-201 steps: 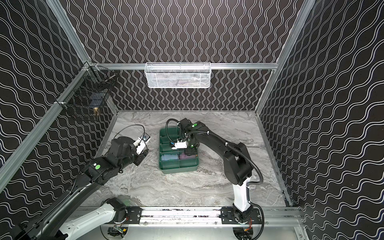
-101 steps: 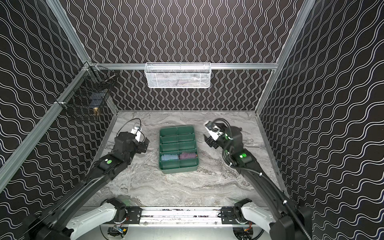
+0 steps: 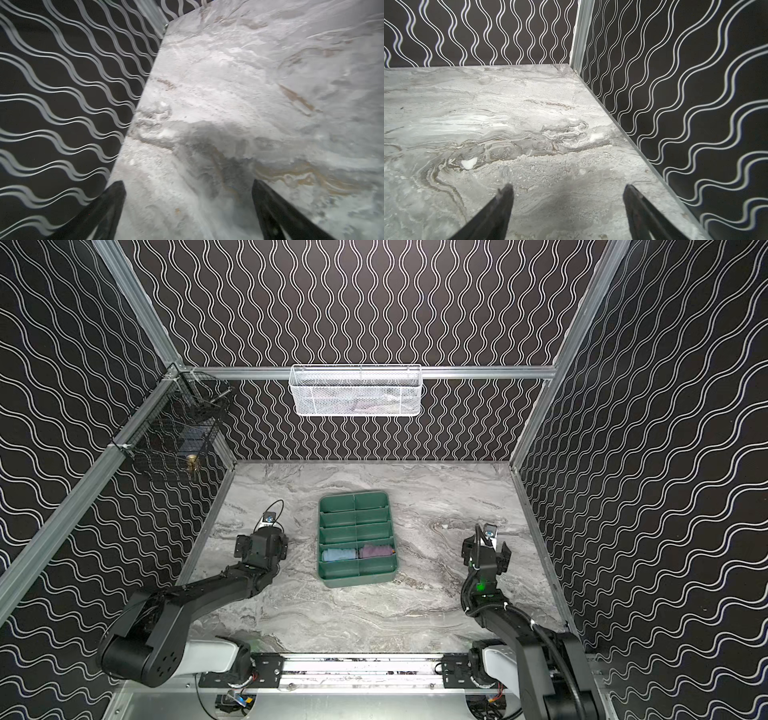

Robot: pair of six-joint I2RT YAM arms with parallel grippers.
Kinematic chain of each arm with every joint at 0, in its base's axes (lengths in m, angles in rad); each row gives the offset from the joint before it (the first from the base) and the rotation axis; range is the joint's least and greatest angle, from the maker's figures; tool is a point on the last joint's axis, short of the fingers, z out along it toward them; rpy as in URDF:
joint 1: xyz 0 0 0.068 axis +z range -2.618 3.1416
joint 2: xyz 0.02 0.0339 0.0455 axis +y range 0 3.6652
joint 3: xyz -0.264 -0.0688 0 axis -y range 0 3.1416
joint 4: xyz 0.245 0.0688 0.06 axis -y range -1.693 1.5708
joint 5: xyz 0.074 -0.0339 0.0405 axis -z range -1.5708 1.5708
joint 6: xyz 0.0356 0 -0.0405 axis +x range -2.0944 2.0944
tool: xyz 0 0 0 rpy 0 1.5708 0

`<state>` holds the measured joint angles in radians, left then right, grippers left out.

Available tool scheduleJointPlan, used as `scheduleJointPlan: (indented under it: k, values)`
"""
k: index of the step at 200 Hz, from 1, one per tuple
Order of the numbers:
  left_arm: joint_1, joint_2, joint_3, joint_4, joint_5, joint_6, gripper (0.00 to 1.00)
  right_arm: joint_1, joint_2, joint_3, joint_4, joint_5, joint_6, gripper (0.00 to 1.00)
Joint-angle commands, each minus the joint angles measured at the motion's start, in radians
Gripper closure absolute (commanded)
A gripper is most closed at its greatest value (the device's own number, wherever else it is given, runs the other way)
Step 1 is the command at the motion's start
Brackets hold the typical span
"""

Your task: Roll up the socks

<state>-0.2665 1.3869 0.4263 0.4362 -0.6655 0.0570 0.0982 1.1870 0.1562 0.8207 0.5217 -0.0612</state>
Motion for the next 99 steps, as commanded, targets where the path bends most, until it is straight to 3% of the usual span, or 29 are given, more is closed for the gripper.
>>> scheduleJointPlan:
  k: [1,34,54,60,71,79,99]
  values:
    - [0.031,0.054,-0.043,0.312,0.168,-0.014,0.01,-0.017,0.09,-0.012,0.361,-0.107,0.039,0.15]
    - [0.085,0.147,-0.02,0.408,0.297,0.024,0.01,-0.038,0.283,-0.028,0.567,-0.307,-0.002,0.15]
    - [0.135,0.264,-0.092,0.639,0.44,0.03,0.01,-0.043,0.405,-0.049,0.748,-0.345,-0.032,0.13]
    - [0.138,0.291,-0.103,0.719,0.462,0.052,0.01,-0.043,0.398,-0.046,0.725,-0.346,-0.027,0.1]
    - [0.157,0.259,-0.064,0.579,0.545,0.046,0.01,-0.05,0.343,-0.009,0.553,-0.362,-0.007,0.08]
    - [0.191,0.271,-0.053,0.581,0.603,0.027,0.01,-0.066,0.327,0.027,0.463,-0.399,0.001,0.08]
    - [0.207,0.273,-0.048,0.578,0.616,0.019,0.01,-0.098,0.363,0.073,0.442,-0.428,0.024,0.06]
